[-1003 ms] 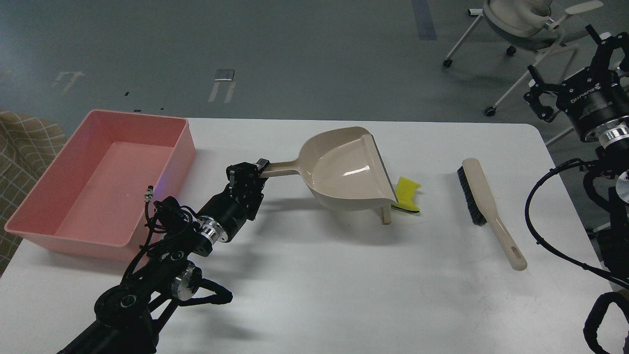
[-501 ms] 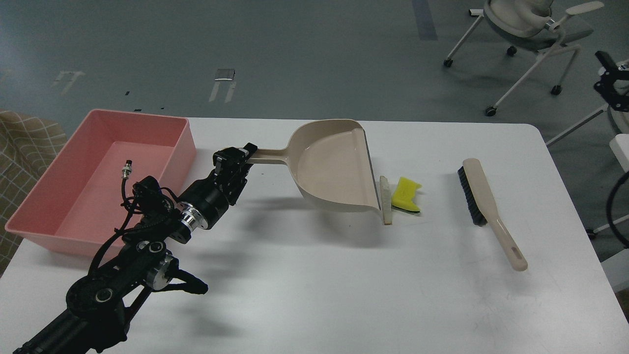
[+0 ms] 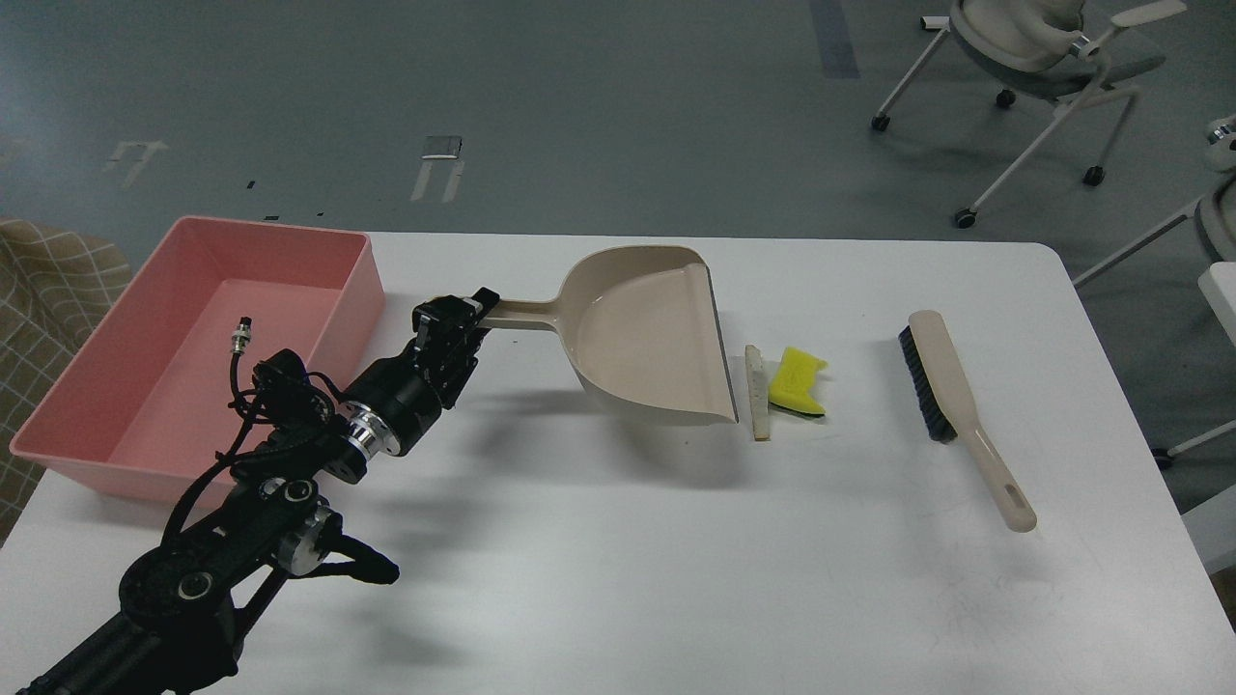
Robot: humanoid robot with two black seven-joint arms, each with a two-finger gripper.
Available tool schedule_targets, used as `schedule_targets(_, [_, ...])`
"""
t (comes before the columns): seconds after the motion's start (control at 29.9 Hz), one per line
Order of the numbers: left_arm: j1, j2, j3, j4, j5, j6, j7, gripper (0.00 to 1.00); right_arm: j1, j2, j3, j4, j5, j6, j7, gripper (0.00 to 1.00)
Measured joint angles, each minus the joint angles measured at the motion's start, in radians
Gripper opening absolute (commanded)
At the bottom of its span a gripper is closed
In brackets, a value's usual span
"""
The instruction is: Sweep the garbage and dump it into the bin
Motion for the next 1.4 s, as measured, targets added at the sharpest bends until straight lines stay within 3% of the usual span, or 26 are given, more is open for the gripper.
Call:
schedule_targets(0.17, [-0.001, 0.002, 0.013, 0.001, 0.030, 0.003, -0.036, 0.00, -0.014, -0.075, -0.069, 0.159, -0.026, 0.000, -0.001, 1.00])
schedule_targets(0.33, [0.005, 0.002, 0.015, 0.002, 0.064, 0.002, -0.067, 0.00, -0.015, -0.126, -0.078, 0.202, -0.029, 0.000, -0.001, 1.00])
schedule_targets(0.7, [0.010, -0.007, 0.025, 0.007, 0.063, 0.003, -0.068, 0.00, -0.092, -0.035, -0.208, 0.233, -0.187, -0.001, -0.025, 0.95])
schedule_targets(0.8, [0.010, -0.006, 0.042, 0.008, 0.063, 0.004, -0.068, 0.00, -0.154, -0.009, -0.212, 0.238, -0.206, -0.001, -0.049, 0.78])
schedule_targets(0.87, [0.010, -0.005, 0.047, 0.008, 0.063, 0.006, -0.068, 0.00, -0.190, 0.007, -0.213, 0.243, -0.217, -0.001, -0.071, 0.77])
schedule_targets(1.14, [0.010, -0.007, 0.049, 0.012, 0.061, 0.008, -0.070, 0.00, -0.266, 0.028, -0.214, 0.274, -0.234, 0.000, -0.092, 0.75])
schedule_targets(1.2, [0.010, -0.008, 0.050, 0.015, 0.061, 0.008, -0.070, 0.00, -0.270, 0.036, -0.214, 0.275, -0.249, 0.000, -0.093, 0.81])
schedule_targets(1.4, [0.010, -0.009, 0.051, 0.029, 0.063, 0.010, -0.070, 0.00, -0.294, 0.093, -0.214, 0.285, -0.373, 0.000, -0.093, 0.84])
